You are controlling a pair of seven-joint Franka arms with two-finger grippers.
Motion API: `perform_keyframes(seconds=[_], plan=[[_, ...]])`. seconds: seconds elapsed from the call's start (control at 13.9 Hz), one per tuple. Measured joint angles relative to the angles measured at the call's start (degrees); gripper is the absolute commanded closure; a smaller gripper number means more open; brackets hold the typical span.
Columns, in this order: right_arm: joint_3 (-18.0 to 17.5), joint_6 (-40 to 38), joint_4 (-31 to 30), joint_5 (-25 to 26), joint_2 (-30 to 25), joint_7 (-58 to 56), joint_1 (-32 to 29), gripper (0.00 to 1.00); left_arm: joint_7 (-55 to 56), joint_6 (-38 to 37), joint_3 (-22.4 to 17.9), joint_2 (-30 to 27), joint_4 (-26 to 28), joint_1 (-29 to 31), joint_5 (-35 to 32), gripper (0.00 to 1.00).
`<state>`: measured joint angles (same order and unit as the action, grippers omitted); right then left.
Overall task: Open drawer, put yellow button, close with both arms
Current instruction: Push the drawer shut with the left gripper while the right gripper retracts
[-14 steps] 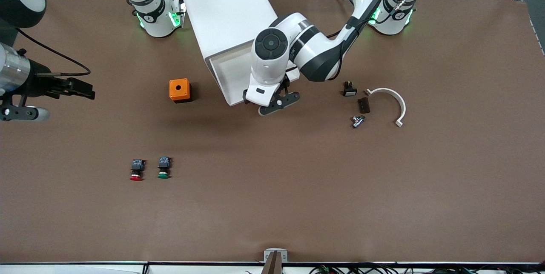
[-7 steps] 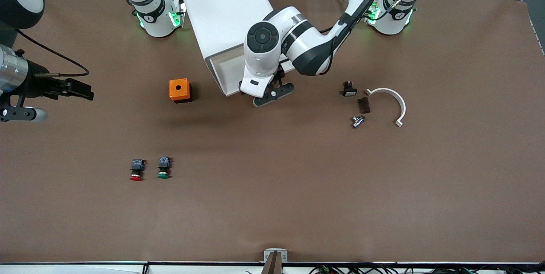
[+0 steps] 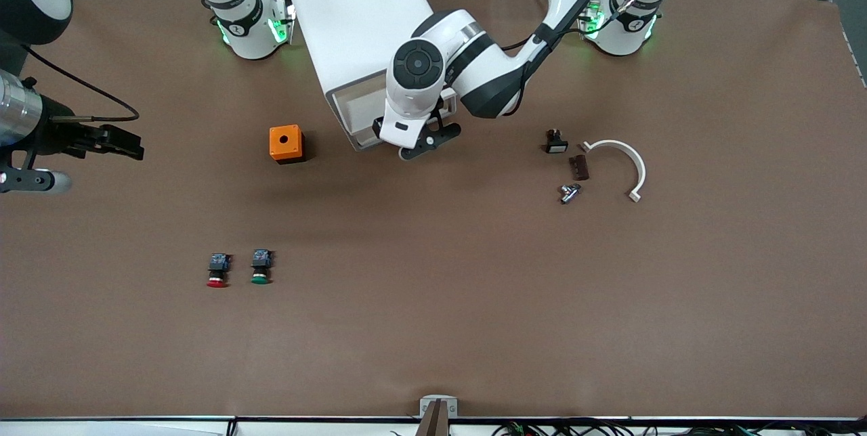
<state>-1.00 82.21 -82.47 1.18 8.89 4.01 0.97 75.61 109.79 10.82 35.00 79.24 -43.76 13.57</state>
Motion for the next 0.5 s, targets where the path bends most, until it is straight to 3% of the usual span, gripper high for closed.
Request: perform_keyframes(seconds=[0.5], plan=[[-0.2,-2.2,1.6,0.0,-2.3,0.1,-0.1,0.00,0.0,0.0,0.1,0.0,2.2,0.0,8.4,0.01]])
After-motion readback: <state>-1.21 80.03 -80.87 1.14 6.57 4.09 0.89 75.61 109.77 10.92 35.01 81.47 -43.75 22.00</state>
